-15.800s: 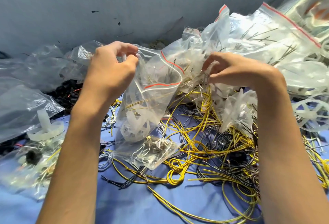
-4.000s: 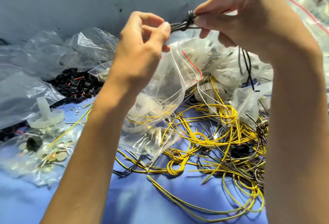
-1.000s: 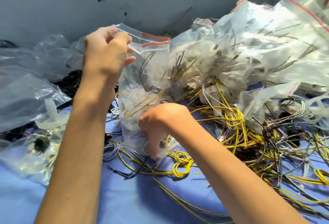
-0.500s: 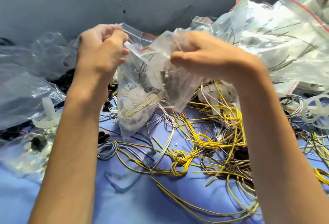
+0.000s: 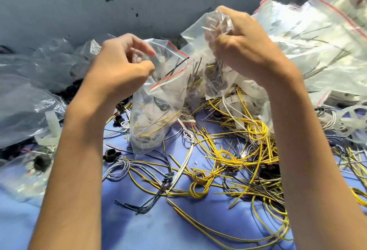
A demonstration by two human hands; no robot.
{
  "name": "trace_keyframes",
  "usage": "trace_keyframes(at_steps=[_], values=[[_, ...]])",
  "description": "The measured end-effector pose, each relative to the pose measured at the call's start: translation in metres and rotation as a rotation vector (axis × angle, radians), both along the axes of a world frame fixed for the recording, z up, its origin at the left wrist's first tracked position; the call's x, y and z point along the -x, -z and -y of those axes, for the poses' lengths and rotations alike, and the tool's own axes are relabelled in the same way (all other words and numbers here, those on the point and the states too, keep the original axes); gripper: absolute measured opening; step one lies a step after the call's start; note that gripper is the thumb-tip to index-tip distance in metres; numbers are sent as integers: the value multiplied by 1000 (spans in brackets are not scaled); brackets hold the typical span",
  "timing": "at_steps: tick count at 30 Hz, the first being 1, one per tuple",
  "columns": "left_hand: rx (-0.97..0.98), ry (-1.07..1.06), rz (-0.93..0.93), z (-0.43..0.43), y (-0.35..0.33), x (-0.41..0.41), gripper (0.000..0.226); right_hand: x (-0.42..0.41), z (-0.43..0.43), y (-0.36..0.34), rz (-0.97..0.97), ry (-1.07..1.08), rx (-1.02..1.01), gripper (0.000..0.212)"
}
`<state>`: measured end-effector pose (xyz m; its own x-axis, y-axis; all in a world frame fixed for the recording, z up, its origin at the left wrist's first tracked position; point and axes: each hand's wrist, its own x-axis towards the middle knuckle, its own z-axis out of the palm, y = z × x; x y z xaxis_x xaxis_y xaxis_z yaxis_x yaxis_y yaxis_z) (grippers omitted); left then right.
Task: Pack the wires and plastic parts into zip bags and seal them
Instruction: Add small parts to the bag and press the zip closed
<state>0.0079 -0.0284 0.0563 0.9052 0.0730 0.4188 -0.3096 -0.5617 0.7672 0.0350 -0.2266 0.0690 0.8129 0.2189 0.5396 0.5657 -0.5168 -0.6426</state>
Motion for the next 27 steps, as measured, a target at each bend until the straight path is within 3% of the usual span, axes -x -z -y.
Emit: trace_keyframes(at_steps=[3,7,13,15,18,20,23,27], values=[[-31,-2,-20,0,-1,2,21,2,-4,-3,-34,4,-58,7],[28,-21,-24,3,-3,4,27,1,-4,-5,15,49,-89,42],[229,-88,-53,3,-4,-4,26,-1,-2,-1,23,72,-65,41],[354,-38,-63,6,-6,-1,24,0,-1,1,-34,32,9,48],[512,38,-46,13,-11,4,11,1,3,7,-117,53,280,66],[575,52,-21,18,-13,7,18,1,5,11,-113,46,356,73],[618,72,46,22,-13,8,7,0,8,11,-88,1,314,58],[516,-15,102,18,-8,1,24,-3,13,9,-9,54,325,26]])
